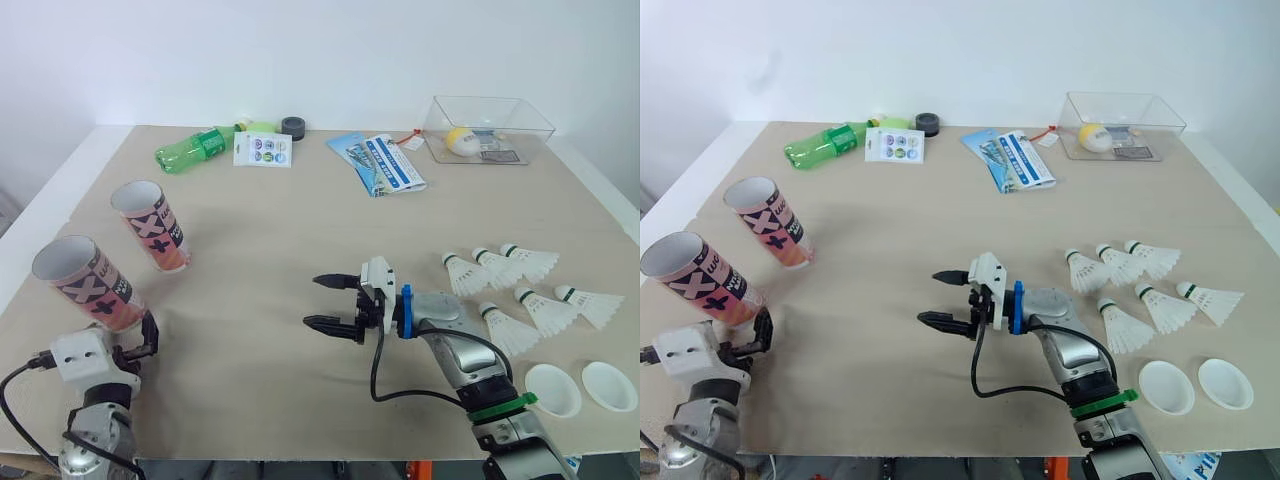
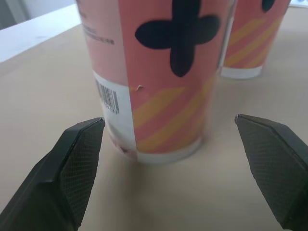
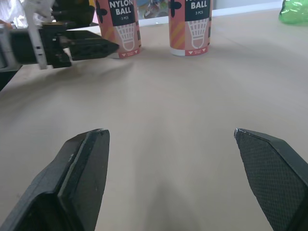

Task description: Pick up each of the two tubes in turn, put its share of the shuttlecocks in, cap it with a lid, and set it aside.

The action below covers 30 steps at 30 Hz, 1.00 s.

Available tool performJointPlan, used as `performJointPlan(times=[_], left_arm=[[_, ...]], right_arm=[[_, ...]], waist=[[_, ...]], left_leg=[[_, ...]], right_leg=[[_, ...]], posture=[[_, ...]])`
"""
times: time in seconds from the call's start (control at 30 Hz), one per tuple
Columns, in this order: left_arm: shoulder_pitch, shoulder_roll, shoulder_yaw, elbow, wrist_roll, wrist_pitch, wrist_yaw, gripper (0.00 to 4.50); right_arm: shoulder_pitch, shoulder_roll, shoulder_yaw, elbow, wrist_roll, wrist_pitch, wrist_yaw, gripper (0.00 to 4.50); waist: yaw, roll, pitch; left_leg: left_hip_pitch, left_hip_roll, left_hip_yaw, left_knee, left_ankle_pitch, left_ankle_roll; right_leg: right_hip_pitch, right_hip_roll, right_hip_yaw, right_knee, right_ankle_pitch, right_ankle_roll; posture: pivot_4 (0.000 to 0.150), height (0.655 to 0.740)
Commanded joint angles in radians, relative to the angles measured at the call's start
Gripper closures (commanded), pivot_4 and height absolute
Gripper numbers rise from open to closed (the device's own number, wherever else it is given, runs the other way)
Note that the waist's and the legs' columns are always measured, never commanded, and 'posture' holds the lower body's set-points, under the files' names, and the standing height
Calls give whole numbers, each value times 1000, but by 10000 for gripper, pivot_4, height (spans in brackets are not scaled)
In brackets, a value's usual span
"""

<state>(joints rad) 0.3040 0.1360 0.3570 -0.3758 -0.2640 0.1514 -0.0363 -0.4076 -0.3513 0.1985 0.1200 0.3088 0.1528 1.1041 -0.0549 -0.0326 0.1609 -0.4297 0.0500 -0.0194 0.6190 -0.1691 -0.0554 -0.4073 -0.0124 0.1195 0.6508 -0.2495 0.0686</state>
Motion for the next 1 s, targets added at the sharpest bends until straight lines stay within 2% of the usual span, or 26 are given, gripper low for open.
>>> performJointPlan(times=[0.03,0.37,0.67,0.7,0.8,1.0], left_arm=[[-31,47,31,33,-11,-9,-42,0],[-105,180,59,223,-63,-22,-211,0],[-137,228,51,305,-64,-42,-281,0],[-138,231,49,309,-63,-42,-287,5016],[-137,239,40,314,-64,-34,-308,14442],[-124,230,29,300,-55,-38,-310,14961]], right_arm=[[-1,-1,-15,-28,5,-15,-12,591],[29,-17,-27,-58,7,-14,-42,591],[33,-24,-26,-68,11,-11,-49,591],[32,-25,-26,-67,10,-13,-49,0],[32,-28,-27,-65,4,-22,-52,0],[31,-31,-22,-67,7,-20,-57,0]], waist=[[1,0,0],[3,1,0],[4,4,-2],[4,4,-2],[4,4,-2],[4,4,-2]], left_leg=[[0,0,0,0,0,0],[1,1,0,-1,0,0],[3,1,0,-1,0,0],[3,1,0,-1,0,0],[3,1,1,-1,0,0],[3,1,1,-1,0,0]], right_leg=[[0,0,0,0,0,0],[0,0,-1,0,1,-1],[1,1,0,1,1,-2],[1,1,0,1,1,-2],[1,1,0,1,1,-2],[1,1,0,1,1,-2]], posture=[[1500,7400],[1500,7400],[1500,7400],[1500,7400],[1500,7400],[1500,7400]])
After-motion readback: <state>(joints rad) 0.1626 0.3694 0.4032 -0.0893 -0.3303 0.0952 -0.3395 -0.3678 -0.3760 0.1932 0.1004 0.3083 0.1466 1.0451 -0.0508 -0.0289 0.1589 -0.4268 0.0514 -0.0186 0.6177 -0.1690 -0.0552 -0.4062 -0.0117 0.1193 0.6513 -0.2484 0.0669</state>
